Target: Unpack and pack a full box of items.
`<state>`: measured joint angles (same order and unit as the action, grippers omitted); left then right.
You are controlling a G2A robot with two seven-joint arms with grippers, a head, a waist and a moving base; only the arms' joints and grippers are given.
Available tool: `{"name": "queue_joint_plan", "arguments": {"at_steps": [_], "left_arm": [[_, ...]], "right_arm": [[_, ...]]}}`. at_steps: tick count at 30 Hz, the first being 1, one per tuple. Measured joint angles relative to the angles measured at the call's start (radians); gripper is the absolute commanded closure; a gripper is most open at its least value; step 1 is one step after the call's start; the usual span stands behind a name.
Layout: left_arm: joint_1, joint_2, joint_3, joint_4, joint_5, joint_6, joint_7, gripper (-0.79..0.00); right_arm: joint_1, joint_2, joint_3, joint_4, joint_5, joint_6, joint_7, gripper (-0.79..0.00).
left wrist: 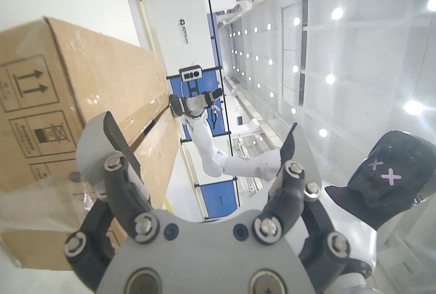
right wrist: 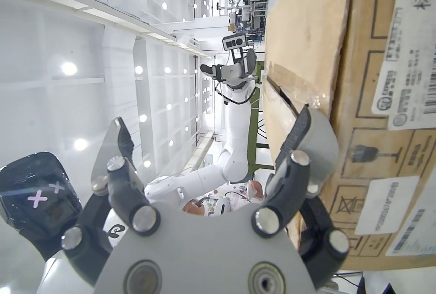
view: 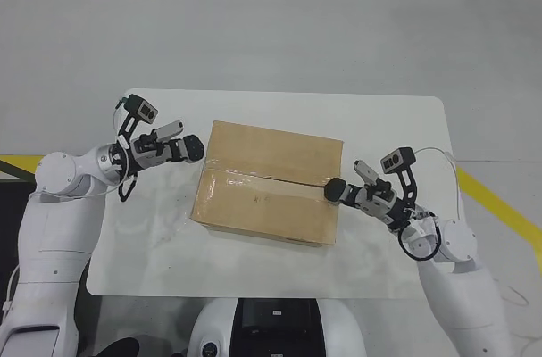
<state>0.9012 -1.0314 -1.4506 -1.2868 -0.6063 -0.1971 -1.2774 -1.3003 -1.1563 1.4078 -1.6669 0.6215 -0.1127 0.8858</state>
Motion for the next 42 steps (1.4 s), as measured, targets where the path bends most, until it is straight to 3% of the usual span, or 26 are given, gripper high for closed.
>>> {"name": "queue_joint_plan", "arguments": {"at_steps": [20,28,31,38,42], "left_arm": [[0.0,0.0,0.001,-0.001,0.0,0.0,-0.001,-0.785],[0.05,0.007,-0.036,-0.049,0.025,0.013,0.114,-0.785],[0.081,0.017,-0.066,-0.054,0.065,0.009,0.109,-0.785],[0.227,0.046,-0.156,-0.093,0.114,0.048,0.033,-0.785],[0.297,0.054,-0.168,-0.114,0.133,0.072,0.004,-0.785]], "right_arm": [[0.023,0.001,-0.005,0.01,-0.016,0.019,-0.009,-0.785],[0.023,0.001,-0.005,0.01,-0.016,0.019,-0.009,-0.785],[0.023,0.001,-0.005,0.01,-0.016,0.019,-0.009,-0.785],[0.023,0.001,-0.005,0.01,-0.016,0.019,-0.009,-0.785],[0.023,0.001,-0.005,0.01,-0.016,0.019,-0.009,-0.785]]}}
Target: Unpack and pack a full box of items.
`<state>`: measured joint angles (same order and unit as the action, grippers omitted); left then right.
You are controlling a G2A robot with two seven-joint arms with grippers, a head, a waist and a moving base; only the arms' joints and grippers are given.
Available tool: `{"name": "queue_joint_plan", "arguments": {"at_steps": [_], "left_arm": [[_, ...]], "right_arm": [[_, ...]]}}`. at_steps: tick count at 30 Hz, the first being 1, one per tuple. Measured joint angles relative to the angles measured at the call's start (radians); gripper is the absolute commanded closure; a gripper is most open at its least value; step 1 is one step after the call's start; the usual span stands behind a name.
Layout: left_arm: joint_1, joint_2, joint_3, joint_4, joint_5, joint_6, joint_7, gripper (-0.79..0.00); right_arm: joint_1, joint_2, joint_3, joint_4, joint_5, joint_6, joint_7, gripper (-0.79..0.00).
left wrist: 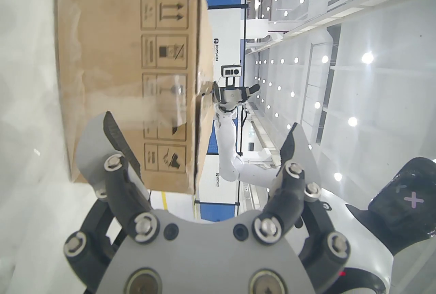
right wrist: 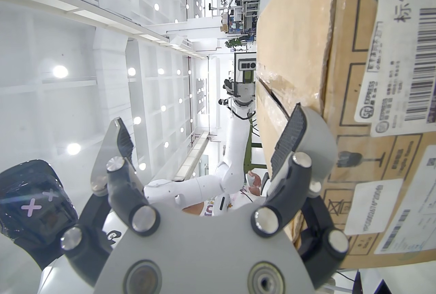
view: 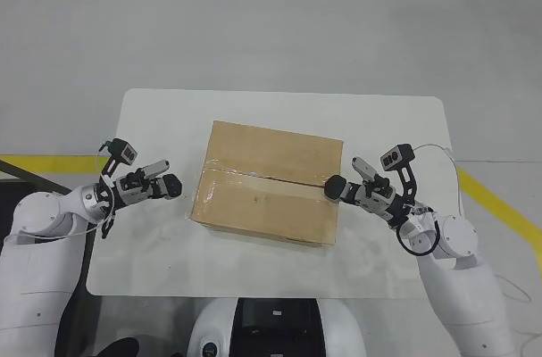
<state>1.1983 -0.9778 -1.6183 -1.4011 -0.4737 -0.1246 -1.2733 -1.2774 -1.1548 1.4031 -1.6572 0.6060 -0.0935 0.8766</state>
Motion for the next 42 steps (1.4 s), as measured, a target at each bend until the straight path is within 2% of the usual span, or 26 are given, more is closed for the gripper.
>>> {"name": "queue_joint_plan", "arguments": {"at_steps": [5,12,29,34,42], "left_arm": [[0.026,-0.005,0.039,0.017,0.022,-0.032,0.063,-0.785],[-0.004,-0.021,0.113,0.07,0.033,-0.085,0.179,-0.785],[-0.089,-0.051,0.217,0.17,-0.08,-0.097,0.248,-0.785],[-0.107,-0.056,0.225,0.176,-0.126,-0.092,0.246,-0.785],[-0.13,-0.057,0.194,0.139,-0.207,-0.081,0.238,-0.785]], "right_arm": [[0.0,0.0,0.0,0.0,0.0,0.0,0.0,-0.785],[0.0,0.0,0.0,0.0,0.0,0.0,0.0,-0.785],[0.0,0.0,0.0,0.0,0.0,0.0,0.0,-0.785],[0.0,0.0,0.0,0.0,0.0,0.0,0.0,-0.785],[0.0,0.0,0.0,0.0,0.0,0.0,0.0,-0.785]]}}
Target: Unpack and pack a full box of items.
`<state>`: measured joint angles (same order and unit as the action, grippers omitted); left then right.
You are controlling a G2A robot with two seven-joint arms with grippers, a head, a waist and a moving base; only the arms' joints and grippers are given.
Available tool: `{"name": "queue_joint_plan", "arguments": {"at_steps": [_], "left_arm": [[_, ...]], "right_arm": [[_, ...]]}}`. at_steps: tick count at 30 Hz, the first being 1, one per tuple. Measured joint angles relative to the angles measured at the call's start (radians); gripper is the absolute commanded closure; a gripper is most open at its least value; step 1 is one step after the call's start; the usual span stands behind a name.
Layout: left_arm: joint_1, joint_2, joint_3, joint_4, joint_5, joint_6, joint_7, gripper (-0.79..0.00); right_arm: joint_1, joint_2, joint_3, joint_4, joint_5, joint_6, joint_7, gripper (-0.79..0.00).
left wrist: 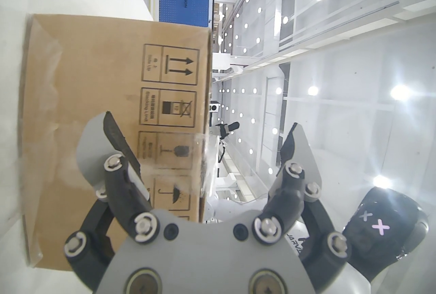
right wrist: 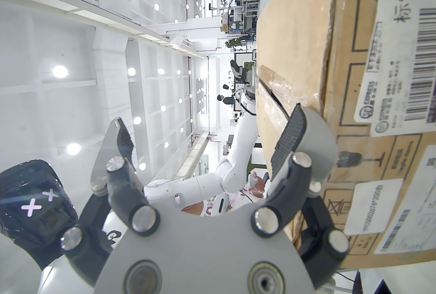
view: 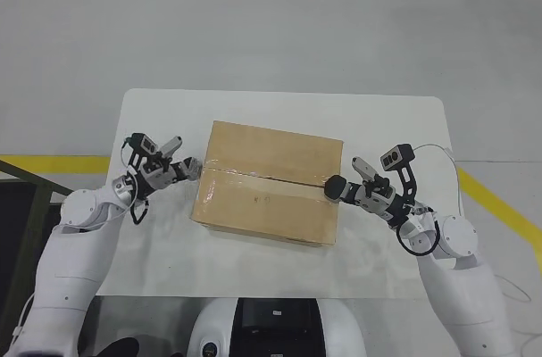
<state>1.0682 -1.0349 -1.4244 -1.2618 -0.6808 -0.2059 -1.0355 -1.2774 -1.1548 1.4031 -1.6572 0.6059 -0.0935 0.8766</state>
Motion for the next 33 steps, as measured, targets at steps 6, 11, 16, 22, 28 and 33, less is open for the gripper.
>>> {"name": "queue_joint_plan", "arguments": {"at_steps": [6,11,16,22,28,33], "left_arm": [[-0.033,-0.001,-0.01,-0.045,-0.02,-0.006,-0.003,-0.785],[-0.058,-0.003,-0.007,-0.091,-0.056,0.011,-0.042,-0.785],[-0.065,0.002,-0.023,-0.143,-0.061,0.035,-0.087,-0.785],[-0.077,0.005,-0.022,-0.196,-0.063,0.068,-0.116,-0.785],[-0.113,-0.006,0.045,-0.22,-0.071,0.077,-0.131,-0.785],[-0.156,-0.023,0.128,-0.226,-0.093,0.07,-0.147,-0.785]], "right_arm": [[0.0,0.0,0.0,0.0,0.0,0.0,0.0,-0.785],[0.0,0.0,0.0,0.0,0.0,0.0,0.0,-0.785],[0.0,0.0,0.0,0.0,0.0,0.0,0.0,-0.785],[0.0,0.0,0.0,0.0,0.0,0.0,0.0,-0.785],[0.0,0.0,0.0,0.0,0.0,0.0,0.0,-0.785],[0.0,0.0,0.0,0.0,0.0,0.0,0.0,-0.785]]}}
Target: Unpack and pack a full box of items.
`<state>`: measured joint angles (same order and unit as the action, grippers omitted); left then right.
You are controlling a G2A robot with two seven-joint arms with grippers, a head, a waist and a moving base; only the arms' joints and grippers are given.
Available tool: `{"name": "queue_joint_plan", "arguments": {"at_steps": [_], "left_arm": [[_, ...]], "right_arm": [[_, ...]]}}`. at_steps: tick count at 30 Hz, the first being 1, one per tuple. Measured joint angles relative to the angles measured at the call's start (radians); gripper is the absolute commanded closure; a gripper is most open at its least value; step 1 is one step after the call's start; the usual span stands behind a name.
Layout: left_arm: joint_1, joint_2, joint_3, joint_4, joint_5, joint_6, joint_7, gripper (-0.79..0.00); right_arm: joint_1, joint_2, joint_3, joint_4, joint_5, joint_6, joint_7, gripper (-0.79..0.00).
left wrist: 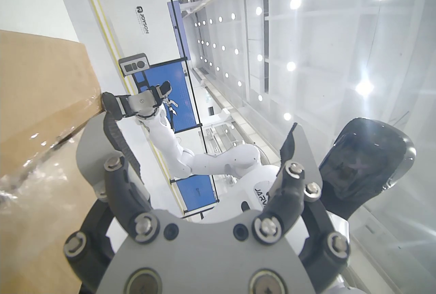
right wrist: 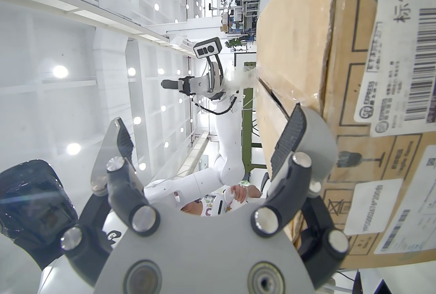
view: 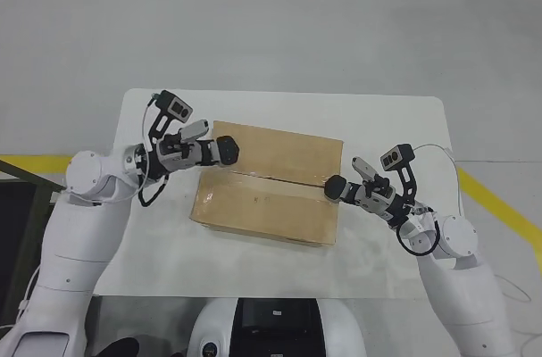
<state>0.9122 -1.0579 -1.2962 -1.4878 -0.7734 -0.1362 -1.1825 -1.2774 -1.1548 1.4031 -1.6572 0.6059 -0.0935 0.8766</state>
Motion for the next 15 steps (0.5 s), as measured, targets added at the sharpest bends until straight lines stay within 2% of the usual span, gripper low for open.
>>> {"name": "queue_joint_plan", "arguments": {"at_steps": [5,8,10,15], "left_arm": [[-0.045,-0.019,0.085,0.023,-0.01,-0.016,-0.014,-0.785],[-0.064,-0.027,0.11,0.029,-0.027,-0.031,-0.027,-0.785],[-0.069,-0.028,0.103,0.033,-0.033,-0.048,-0.028,-0.785],[-0.055,-0.012,0.019,0.064,-0.007,-0.052,-0.029,-0.785]], "right_arm": [[0.0,0.0,0.0,0.0,0.0,0.0,0.0,-0.785],[0.0,0.0,0.0,0.0,0.0,0.0,0.0,-0.785],[0.0,0.0,0.0,0.0,0.0,0.0,0.0,-0.785],[0.0,0.0,0.0,0.0,0.0,0.0,0.0,-0.785]]}}
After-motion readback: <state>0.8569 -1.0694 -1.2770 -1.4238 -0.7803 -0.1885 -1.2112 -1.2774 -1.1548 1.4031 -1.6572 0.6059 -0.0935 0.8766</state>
